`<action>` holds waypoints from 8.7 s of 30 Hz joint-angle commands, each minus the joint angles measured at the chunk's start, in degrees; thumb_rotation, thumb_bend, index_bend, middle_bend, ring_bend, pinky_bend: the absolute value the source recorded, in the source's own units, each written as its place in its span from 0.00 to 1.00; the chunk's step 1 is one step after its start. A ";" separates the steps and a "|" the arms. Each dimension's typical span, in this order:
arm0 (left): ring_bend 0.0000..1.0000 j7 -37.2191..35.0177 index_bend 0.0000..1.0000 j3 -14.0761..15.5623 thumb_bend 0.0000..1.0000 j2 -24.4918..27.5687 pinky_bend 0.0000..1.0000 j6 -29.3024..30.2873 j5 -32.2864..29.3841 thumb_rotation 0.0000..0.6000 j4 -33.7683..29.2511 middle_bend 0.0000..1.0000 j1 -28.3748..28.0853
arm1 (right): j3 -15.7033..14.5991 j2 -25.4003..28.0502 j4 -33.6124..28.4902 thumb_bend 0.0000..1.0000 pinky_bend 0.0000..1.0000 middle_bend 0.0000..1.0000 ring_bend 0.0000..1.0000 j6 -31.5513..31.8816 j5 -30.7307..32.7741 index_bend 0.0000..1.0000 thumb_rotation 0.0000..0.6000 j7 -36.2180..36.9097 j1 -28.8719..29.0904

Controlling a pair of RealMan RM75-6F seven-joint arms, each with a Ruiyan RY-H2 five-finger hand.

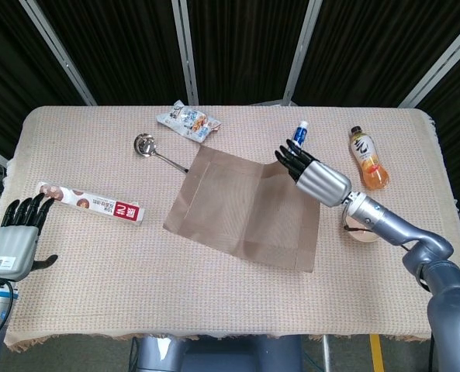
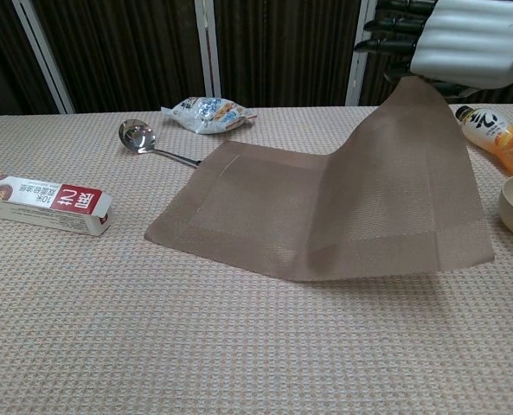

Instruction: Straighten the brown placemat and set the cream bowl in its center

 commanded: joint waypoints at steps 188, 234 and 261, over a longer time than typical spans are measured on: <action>0.00 -24.08 0.72 22.28 0.46 -16.40 0.00 -6.06 35.17 1.00 30.14 0.00 -15.18 | 4.45 27.87 -77.73 0.00 0.00 0.00 0.00 10.05 21.28 0.00 1.00 4.83 -44.75; 0.00 -38.16 0.00 6.17 0.00 -21.50 0.00 -16.83 11.46 1.00 54.07 0.00 -17.23 | 5.94 22.96 -63.82 0.00 0.00 0.00 0.00 -12.94 33.33 0.00 1.00 2.44 -34.46; 0.50 -35.26 0.66 4.93 0.53 -32.02 0.41 -25.52 12.10 1.00 71.72 0.49 -21.17 | 7.16 8.47 -39.48 0.25 0.00 0.00 0.00 -23.58 39.08 0.60 1.00 2.37 -26.46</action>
